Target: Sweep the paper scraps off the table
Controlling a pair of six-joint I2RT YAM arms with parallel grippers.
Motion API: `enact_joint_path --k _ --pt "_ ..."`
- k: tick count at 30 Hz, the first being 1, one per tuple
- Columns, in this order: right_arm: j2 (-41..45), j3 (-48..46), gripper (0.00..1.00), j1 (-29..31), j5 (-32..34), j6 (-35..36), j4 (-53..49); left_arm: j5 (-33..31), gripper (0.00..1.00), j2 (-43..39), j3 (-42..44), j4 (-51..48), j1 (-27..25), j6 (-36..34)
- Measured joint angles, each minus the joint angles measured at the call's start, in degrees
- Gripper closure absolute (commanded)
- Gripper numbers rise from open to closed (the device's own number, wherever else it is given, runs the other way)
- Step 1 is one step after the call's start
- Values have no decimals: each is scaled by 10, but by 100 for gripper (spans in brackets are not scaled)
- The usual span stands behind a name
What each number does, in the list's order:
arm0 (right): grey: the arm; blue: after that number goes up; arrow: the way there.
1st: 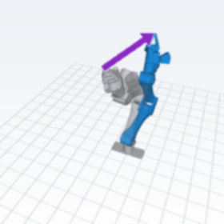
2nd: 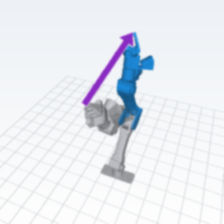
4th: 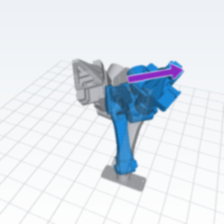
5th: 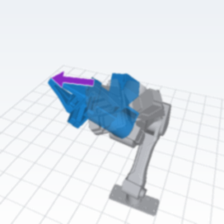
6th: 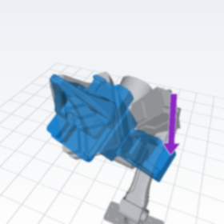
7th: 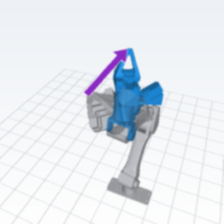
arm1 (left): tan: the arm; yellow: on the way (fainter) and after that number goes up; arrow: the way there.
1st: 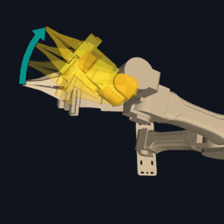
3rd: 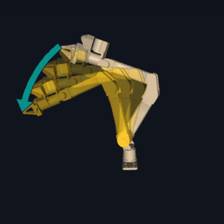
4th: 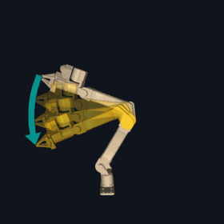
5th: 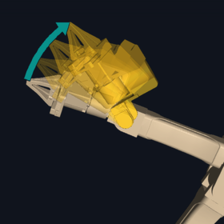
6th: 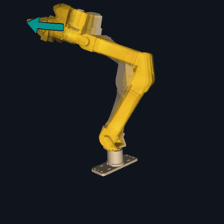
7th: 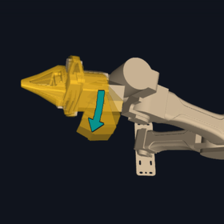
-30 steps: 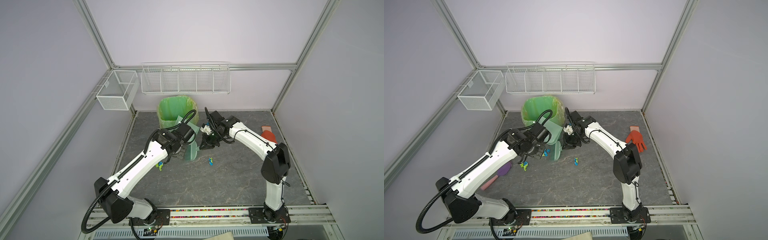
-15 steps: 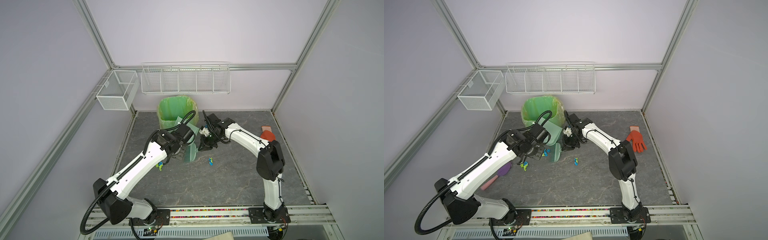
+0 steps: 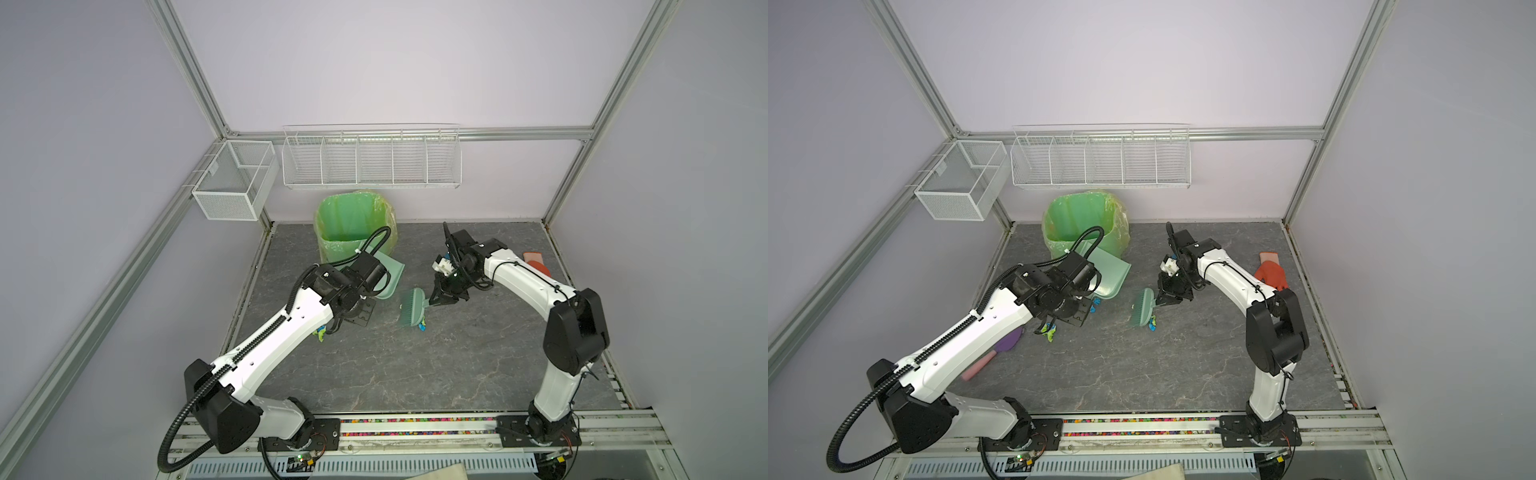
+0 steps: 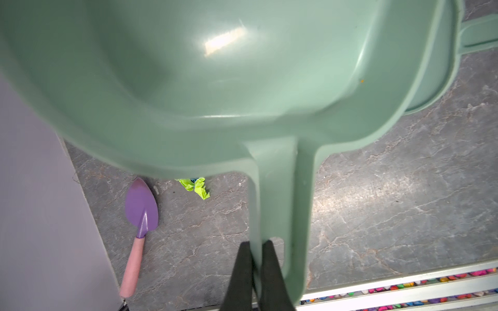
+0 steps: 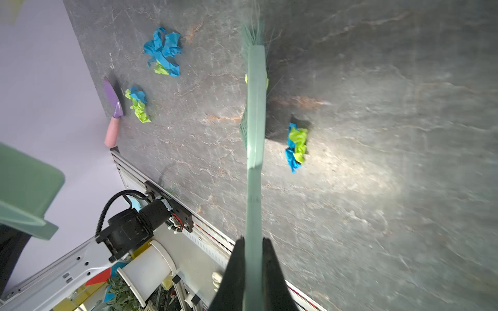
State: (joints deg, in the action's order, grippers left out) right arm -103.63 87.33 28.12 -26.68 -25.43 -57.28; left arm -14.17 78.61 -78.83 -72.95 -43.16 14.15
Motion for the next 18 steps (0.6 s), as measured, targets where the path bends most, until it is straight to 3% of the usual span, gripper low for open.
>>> enact_joint_path --k 7,13,18 --pt "28 28 93 -3 10 13 -62 54 100 -2 44 29 0 7" --pt "23 166 93 -3 48 60 -158 76 100 -5 68 42 -12 21" --pt "-7 265 93 -3 120 110 -252 91 100 -12 92 49 -30 34"
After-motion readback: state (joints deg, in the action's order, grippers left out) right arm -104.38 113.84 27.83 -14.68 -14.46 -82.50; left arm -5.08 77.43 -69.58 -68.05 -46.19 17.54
